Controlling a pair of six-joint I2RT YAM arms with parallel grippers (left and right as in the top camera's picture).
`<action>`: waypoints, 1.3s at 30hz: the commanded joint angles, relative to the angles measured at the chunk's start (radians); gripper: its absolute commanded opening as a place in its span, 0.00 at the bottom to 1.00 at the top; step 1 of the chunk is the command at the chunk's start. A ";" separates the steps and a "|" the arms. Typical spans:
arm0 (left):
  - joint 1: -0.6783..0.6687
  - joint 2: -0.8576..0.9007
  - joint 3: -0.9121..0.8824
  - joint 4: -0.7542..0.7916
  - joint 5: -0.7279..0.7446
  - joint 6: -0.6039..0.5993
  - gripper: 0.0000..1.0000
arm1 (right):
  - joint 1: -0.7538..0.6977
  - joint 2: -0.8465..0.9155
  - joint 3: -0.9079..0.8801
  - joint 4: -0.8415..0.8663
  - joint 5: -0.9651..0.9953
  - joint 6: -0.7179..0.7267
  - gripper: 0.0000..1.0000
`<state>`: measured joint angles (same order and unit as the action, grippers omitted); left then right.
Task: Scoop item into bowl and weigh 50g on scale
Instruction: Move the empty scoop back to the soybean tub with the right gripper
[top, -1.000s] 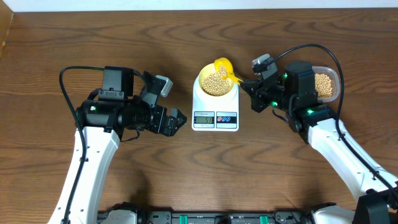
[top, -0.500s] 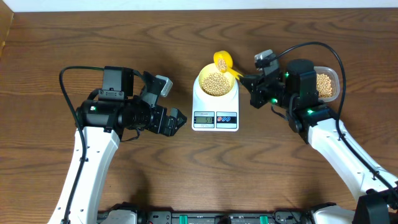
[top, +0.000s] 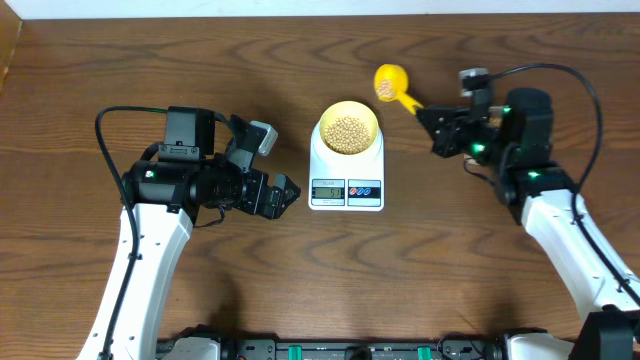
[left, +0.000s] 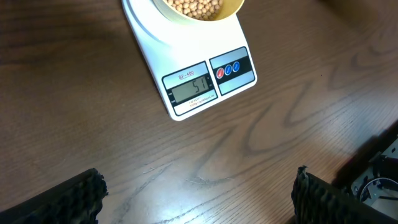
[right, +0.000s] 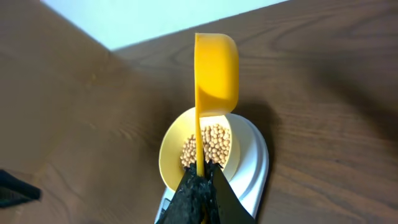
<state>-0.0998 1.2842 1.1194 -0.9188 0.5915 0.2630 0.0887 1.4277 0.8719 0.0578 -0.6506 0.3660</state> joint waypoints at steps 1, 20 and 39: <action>0.005 0.004 -0.005 -0.003 -0.009 0.006 0.98 | -0.071 -0.024 -0.002 0.003 -0.111 0.140 0.01; 0.005 0.004 -0.005 -0.003 -0.009 0.006 0.98 | -0.452 -0.031 -0.002 -0.106 -0.354 0.156 0.01; 0.005 0.004 -0.005 -0.003 -0.009 0.006 0.98 | -0.694 -0.037 -0.002 -0.466 -0.277 -0.108 0.01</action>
<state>-0.0998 1.2842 1.1194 -0.9188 0.5915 0.2630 -0.5999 1.4124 0.8711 -0.3790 -0.9684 0.3573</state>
